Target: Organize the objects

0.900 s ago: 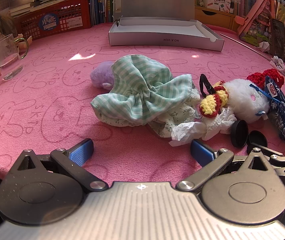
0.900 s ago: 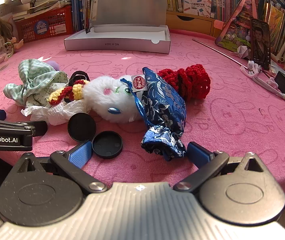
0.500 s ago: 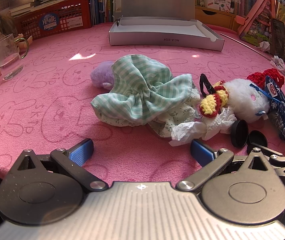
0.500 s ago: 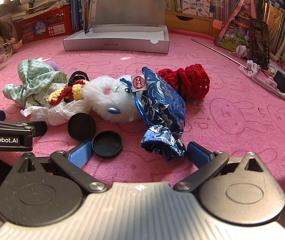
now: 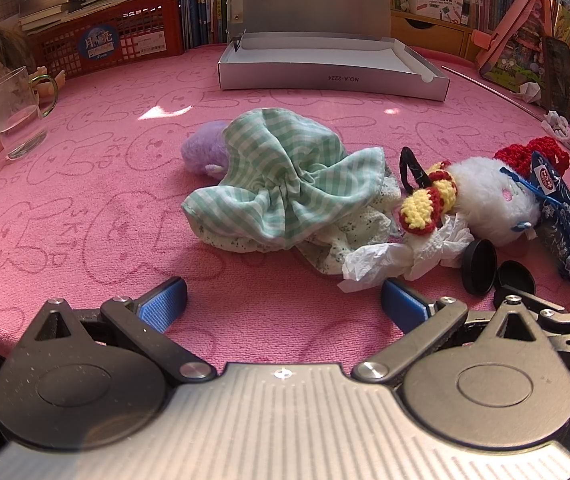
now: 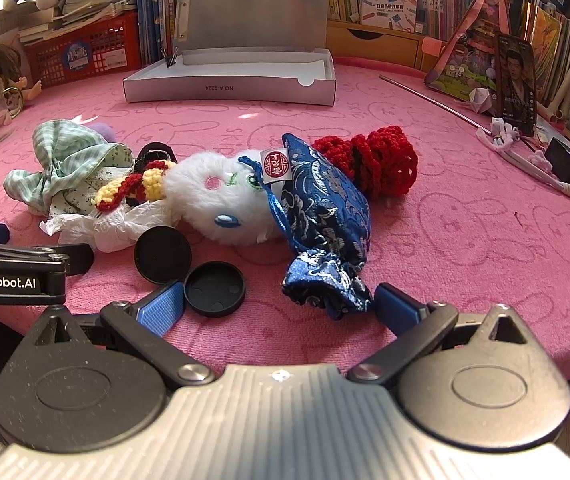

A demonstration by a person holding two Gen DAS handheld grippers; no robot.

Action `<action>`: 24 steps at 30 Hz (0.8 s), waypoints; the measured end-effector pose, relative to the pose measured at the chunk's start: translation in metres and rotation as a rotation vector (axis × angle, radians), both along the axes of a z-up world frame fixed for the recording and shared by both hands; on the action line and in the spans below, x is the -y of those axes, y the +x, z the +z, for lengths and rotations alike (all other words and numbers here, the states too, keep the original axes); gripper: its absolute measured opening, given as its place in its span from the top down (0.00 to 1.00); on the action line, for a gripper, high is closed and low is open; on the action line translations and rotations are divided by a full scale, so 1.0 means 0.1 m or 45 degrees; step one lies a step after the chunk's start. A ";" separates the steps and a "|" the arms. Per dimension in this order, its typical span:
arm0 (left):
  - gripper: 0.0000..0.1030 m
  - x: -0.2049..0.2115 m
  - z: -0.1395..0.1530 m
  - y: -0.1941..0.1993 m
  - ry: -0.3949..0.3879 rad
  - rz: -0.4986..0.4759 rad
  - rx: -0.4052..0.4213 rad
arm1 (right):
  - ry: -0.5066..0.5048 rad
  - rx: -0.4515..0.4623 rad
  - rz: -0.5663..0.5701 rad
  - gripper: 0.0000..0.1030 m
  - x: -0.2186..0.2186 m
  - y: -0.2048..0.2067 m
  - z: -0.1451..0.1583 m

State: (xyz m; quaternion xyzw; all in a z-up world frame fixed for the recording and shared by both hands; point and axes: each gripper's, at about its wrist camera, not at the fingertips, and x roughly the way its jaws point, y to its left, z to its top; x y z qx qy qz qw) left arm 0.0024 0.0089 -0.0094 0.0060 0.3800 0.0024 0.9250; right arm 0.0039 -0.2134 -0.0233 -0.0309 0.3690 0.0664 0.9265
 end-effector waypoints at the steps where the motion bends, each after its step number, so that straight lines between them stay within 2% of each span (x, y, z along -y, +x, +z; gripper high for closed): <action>1: 0.00 0.00 0.00 0.00 0.000 0.000 0.000 | 0.000 0.000 0.000 0.00 0.00 -0.01 0.00; 24: 0.00 0.03 0.02 -0.01 0.003 0.010 0.004 | 0.005 0.047 -0.018 0.00 -0.01 -0.01 -0.01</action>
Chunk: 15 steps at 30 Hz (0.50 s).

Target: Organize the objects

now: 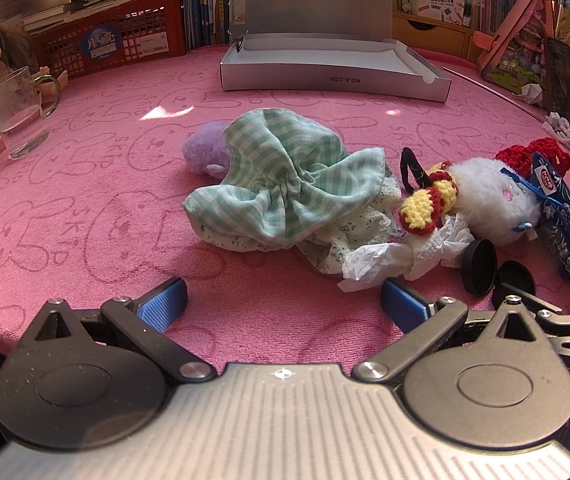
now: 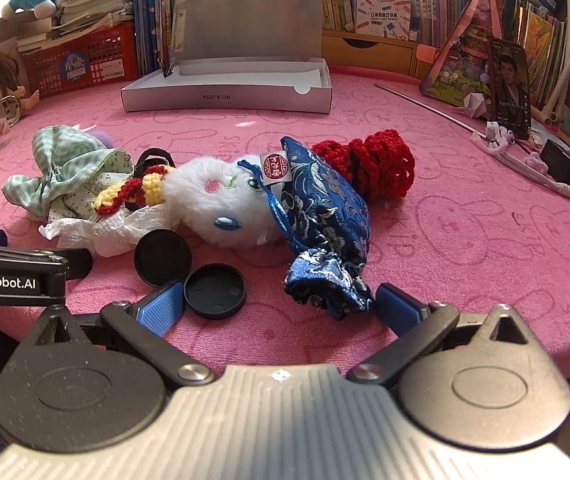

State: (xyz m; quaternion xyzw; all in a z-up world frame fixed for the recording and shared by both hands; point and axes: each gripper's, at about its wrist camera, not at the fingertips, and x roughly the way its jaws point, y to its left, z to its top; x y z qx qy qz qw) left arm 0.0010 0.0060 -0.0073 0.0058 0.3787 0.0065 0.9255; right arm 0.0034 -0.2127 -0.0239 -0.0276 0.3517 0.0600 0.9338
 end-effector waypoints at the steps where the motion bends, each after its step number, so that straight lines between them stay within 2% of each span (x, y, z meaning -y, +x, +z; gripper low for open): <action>1: 0.00 0.01 0.00 0.00 0.001 0.002 0.000 | 0.000 -0.001 0.001 0.00 0.00 0.00 0.00; 15: 0.00 0.04 0.00 -0.11 0.007 0.002 0.054 | 0.013 -0.021 0.029 0.00 0.03 -0.18 0.03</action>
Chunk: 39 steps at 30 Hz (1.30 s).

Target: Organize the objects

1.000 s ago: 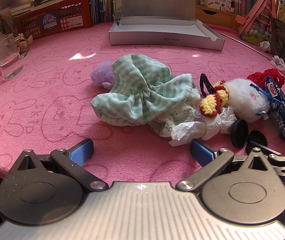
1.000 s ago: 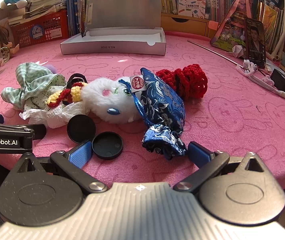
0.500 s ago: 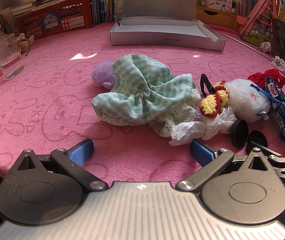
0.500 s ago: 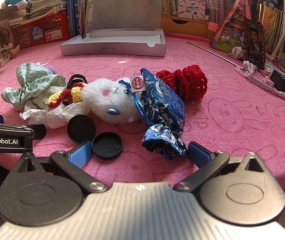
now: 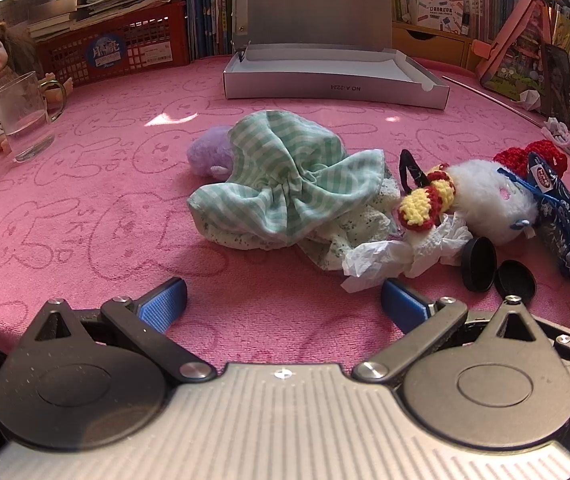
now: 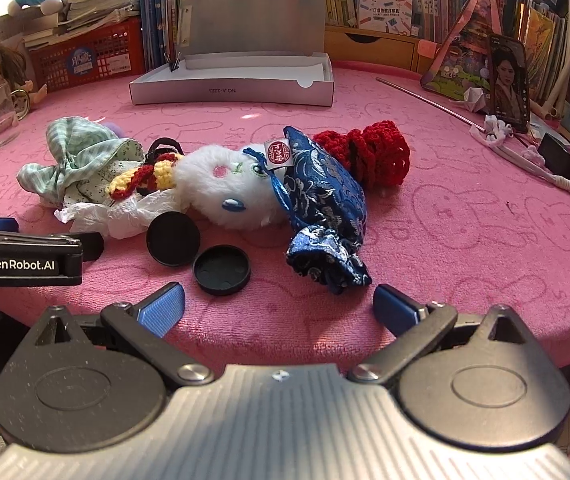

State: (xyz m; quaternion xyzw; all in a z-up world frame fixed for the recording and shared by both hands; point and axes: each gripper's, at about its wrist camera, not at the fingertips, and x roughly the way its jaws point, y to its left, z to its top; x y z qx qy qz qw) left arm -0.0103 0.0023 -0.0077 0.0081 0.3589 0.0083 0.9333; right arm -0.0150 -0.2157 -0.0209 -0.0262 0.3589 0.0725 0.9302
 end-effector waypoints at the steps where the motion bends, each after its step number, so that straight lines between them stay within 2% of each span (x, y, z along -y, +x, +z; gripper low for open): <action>1: 0.00 0.00 0.00 -0.01 0.000 -0.005 0.002 | 0.003 0.000 0.002 0.00 0.00 -0.01 0.00; 9: 0.00 -0.02 0.05 -0.05 -0.013 -0.033 0.024 | 0.040 0.044 -0.013 0.02 0.06 -0.02 0.06; 17: 0.00 -0.14 0.38 0.01 -0.032 0.000 0.228 | 0.111 0.158 -0.058 0.03 0.23 0.08 0.26; 21: 0.00 -0.17 0.44 0.13 -0.085 0.011 0.228 | 0.126 0.160 -0.127 0.06 0.31 0.24 0.28; 24: 0.00 -0.13 0.40 0.21 -0.077 0.000 0.210 | 0.166 0.134 -0.152 0.10 0.36 0.32 0.25; 28: 0.09 -0.09 0.34 0.30 -0.077 -0.015 0.175 | 0.197 0.097 -0.176 0.17 0.39 0.39 0.19; 32: 0.32 -0.12 0.34 0.34 -0.137 -0.056 0.171 | 0.206 0.099 -0.187 0.21 0.42 0.41 0.18; 39: 0.33 -0.08 0.26 0.41 -0.116 -0.068 0.157 | 0.209 0.092 -0.170 0.28 0.40 0.47 0.15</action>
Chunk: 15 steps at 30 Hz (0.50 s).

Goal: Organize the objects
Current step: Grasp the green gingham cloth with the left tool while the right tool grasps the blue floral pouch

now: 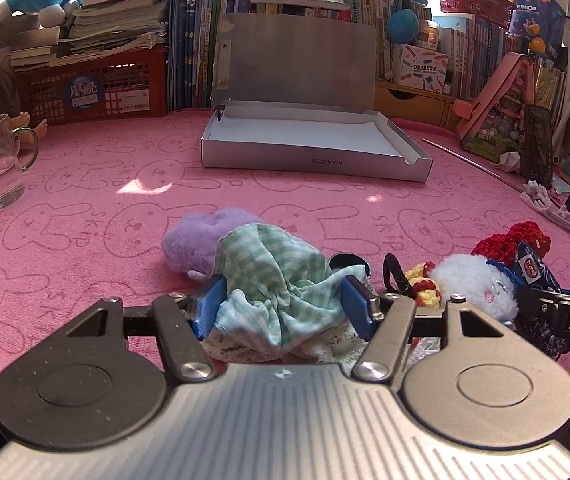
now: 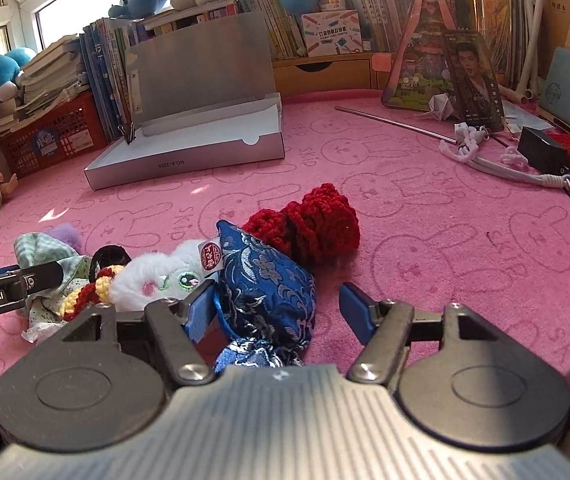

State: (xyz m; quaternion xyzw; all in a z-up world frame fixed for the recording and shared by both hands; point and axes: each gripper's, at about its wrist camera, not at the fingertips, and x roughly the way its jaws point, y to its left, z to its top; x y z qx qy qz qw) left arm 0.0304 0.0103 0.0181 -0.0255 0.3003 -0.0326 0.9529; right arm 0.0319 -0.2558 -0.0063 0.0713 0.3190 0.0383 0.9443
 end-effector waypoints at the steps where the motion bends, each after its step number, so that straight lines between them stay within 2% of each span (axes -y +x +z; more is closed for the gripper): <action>1: 0.33 0.00 -0.01 0.01 0.002 -0.001 0.001 | 0.004 0.003 0.002 0.29 0.00 0.00 0.00; 6: 0.32 0.03 -0.08 0.10 0.009 -0.008 -0.009 | 0.003 0.003 0.000 0.31 0.01 0.05 -0.02; 9: 0.31 0.05 -0.11 0.14 0.014 -0.006 -0.009 | 0.028 -0.011 -0.003 0.37 0.04 0.07 -0.04; 10: 0.34 0.05 -0.11 0.13 0.013 -0.005 -0.005 | 0.042 -0.019 -0.001 0.43 0.05 0.08 -0.05; 11: 0.46 0.05 -0.09 0.13 0.006 -0.006 0.005 | 0.047 -0.023 0.002 0.45 0.06 0.08 -0.04; 13: 0.58 0.02 -0.04 0.12 -0.017 -0.009 0.025 | 0.052 -0.026 0.010 0.53 0.06 0.08 -0.03; 15: 0.63 -0.01 0.01 0.12 -0.044 -0.017 0.039 | 0.046 -0.026 0.015 0.57 0.04 0.08 -0.01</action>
